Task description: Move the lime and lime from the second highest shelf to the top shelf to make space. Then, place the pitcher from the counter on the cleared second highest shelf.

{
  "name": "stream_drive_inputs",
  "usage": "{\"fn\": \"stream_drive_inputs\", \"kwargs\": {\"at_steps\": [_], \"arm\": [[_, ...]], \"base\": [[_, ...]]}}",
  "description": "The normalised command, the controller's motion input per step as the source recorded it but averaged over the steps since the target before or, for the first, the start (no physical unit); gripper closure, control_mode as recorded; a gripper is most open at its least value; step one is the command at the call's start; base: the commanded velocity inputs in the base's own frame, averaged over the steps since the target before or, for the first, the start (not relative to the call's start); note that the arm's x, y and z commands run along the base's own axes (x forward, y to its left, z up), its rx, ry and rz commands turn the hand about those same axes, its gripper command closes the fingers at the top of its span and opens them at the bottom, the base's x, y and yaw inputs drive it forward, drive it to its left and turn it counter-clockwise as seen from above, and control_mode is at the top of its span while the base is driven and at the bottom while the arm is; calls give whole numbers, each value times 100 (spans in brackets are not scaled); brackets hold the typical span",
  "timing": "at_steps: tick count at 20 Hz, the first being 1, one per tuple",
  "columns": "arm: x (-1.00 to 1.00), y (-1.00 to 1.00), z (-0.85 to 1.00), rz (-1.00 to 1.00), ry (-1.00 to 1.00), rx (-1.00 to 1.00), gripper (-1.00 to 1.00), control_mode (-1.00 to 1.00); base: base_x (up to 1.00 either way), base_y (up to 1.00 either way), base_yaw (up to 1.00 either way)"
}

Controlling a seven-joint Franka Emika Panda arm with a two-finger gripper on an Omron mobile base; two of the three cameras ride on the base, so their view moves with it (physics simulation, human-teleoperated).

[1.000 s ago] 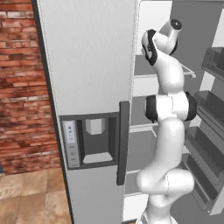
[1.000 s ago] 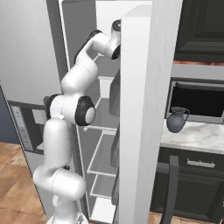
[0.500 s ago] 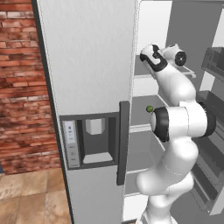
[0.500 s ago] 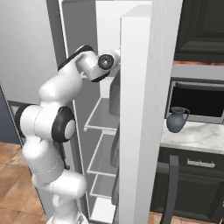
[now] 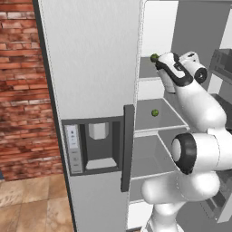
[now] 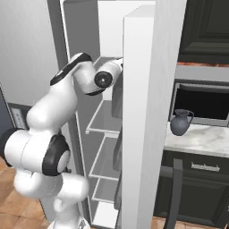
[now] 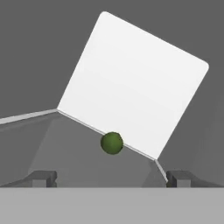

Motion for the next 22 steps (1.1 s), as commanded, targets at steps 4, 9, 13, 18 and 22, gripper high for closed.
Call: {"fn": "stream_drive_inputs", "kwargs": {"at_steps": [4,9,13,18,22], "arm": [[-100,1,48,0,29,0,-100,-100],[-99,15,21,0,40,0,-100,-100],[-86,32,-9,-6,41,0,-100,-100],[-78,22,-41,-13,24,3,-100,-100],[-51,4,-50,-22,11,10,-100,-100]], "base": [[0,0,0],[0,0,0],[0,0,0],[0,0,0],[0,0,0]]}}
